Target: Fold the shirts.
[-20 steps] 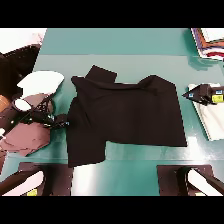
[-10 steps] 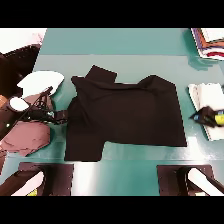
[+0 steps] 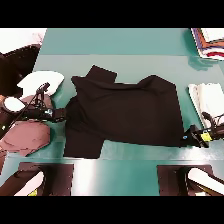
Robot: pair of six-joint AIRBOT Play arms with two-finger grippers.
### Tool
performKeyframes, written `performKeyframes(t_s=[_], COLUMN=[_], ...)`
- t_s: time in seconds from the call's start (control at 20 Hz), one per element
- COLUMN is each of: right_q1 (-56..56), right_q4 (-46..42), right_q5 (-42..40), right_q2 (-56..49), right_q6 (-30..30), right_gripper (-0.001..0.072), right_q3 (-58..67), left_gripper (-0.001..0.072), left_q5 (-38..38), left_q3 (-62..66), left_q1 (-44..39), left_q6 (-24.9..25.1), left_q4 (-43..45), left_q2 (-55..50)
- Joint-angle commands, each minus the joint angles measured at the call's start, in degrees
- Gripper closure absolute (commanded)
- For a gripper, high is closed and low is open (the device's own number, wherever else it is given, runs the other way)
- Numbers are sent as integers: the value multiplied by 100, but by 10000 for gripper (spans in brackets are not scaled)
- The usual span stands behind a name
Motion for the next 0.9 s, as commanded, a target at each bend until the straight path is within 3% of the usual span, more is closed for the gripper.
performKeyframes(t_s=[0.0, 0.05, 0.1, 0.35, 0.65, 0.85], right_q1=[533, 704, 857, 1648, 2065, 2068], right_q4=[-94, -92, -90, -42, -74, -378], right_q5=[-308, -313, -334, -356, -651, -638], right_q2=[-105, -2, 153, 1300, 2076, 2457], right_q6=[-11, -13, -13, -7, -4, 98], right_gripper=[582, 689, 696, 696, 697, 697], right_q3=[-92, -92, -74, 1445, 5300, 6940], left_gripper=[683, 684, 684, 684, 684, 684], left_q5=[-22, -79, -162, -461, -951, -944], left_q3=[9, 9, 48, 1349, 5169, 7335], left_q1=[-4, -4, -4, -4, -4, -4], left_q6=[-22, -90, -251, -662, -811, -1008], left_q4=[-2, 0, 63, 409, 409, 409], left_q2=[11, 28, 94, 944, 1176, 1176])
